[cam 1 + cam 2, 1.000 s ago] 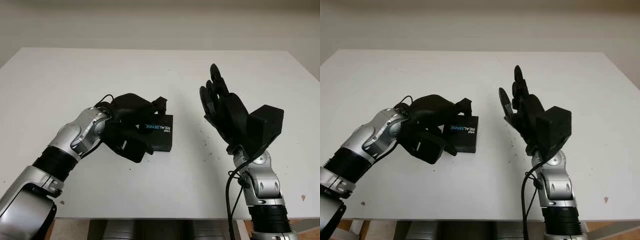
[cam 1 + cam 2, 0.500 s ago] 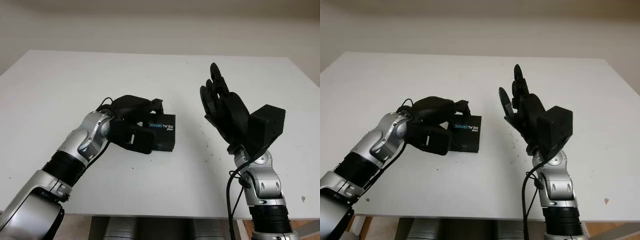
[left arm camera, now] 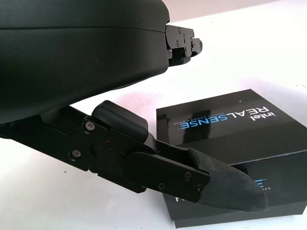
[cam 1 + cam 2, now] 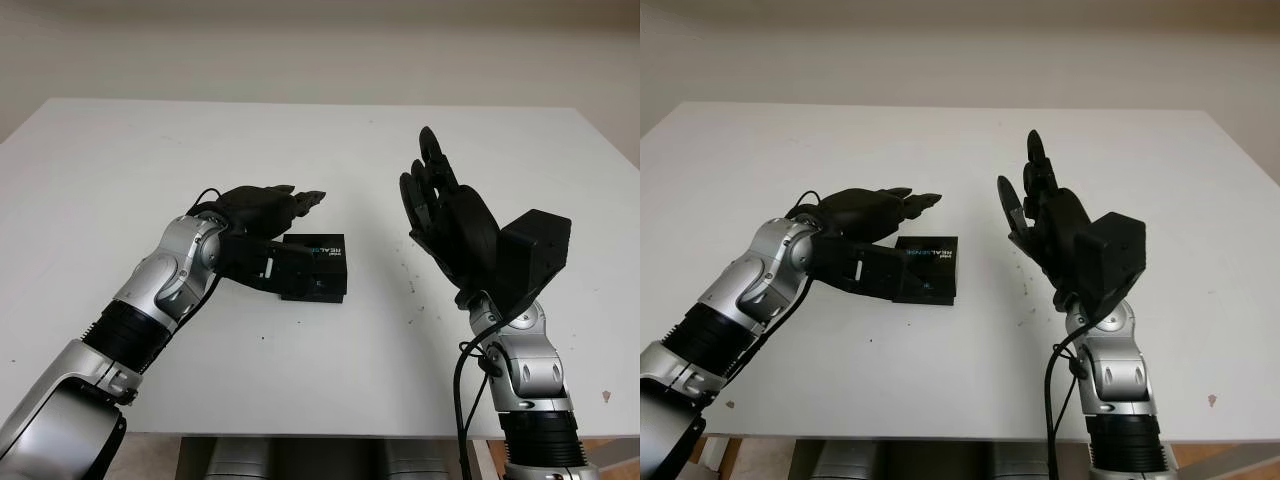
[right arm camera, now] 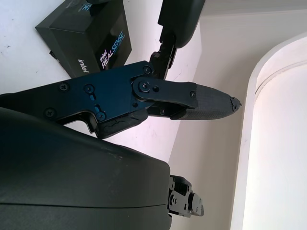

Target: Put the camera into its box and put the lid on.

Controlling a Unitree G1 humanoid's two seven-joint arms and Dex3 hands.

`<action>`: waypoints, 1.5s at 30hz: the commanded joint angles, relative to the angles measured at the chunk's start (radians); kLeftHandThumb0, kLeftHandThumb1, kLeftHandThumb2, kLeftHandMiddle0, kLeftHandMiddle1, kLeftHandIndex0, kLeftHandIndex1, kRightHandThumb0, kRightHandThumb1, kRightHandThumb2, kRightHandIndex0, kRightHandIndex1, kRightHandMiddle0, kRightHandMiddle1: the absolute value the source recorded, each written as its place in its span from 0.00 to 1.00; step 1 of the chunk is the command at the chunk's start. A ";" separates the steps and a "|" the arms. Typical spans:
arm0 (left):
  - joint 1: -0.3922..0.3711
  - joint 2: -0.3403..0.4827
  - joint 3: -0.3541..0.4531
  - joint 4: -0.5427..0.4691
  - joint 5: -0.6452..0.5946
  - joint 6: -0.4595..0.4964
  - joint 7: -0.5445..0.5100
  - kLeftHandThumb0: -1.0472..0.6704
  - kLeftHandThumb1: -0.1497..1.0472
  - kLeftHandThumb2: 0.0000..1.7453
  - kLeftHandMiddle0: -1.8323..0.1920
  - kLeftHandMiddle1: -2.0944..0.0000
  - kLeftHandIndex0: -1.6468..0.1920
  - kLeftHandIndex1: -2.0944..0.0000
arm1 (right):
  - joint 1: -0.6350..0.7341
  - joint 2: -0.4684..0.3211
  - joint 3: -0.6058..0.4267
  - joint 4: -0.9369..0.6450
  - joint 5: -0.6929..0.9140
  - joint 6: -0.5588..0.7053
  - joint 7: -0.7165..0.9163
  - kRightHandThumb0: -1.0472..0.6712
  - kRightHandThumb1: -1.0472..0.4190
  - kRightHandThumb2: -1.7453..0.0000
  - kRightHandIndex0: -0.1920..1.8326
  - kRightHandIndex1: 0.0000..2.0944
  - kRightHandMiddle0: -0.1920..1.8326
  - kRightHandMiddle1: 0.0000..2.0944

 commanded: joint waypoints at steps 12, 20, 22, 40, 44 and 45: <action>-0.012 0.054 0.223 -0.165 -0.408 0.108 -0.288 0.23 1.00 0.19 1.00 1.00 1.00 1.00 | 0.009 -0.009 -0.004 -0.017 -0.005 -0.003 -0.007 0.17 0.00 0.70 0.00 0.00 0.00 0.00; -0.127 0.174 0.290 -0.175 -0.657 0.291 -0.575 0.22 1.00 0.06 1.00 1.00 0.99 0.99 | 0.006 -0.011 -0.007 -0.013 0.003 -0.003 0.002 0.16 0.00 0.70 0.00 0.00 0.00 0.00; -0.135 0.203 0.296 -0.145 -0.687 0.263 -0.608 0.20 1.00 0.05 1.00 1.00 0.99 0.99 | 0.006 -0.009 -0.009 -0.011 0.006 -0.008 0.002 0.17 0.00 0.70 0.00 0.00 0.00 0.00; 0.166 -0.217 0.704 -0.254 -0.946 0.125 0.275 0.17 1.00 0.31 1.00 1.00 1.00 1.00 | -0.073 -0.032 -0.015 0.018 -0.017 -0.028 -0.017 0.16 0.00 0.62 0.00 0.00 0.00 0.00; 0.210 -0.236 0.724 -0.269 -0.983 0.100 0.316 0.15 1.00 0.38 1.00 1.00 1.00 1.00 | -0.123 -0.035 -0.013 0.071 -0.037 -0.078 -0.026 0.14 0.00 0.59 0.00 0.00 0.00 0.00; 0.221 -0.237 0.726 -0.270 -0.989 0.095 0.320 0.15 1.00 0.39 1.00 1.00 1.00 1.00 | -0.134 -0.034 -0.011 0.084 -0.044 -0.086 -0.032 0.14 0.00 0.58 0.00 0.00 0.00 0.00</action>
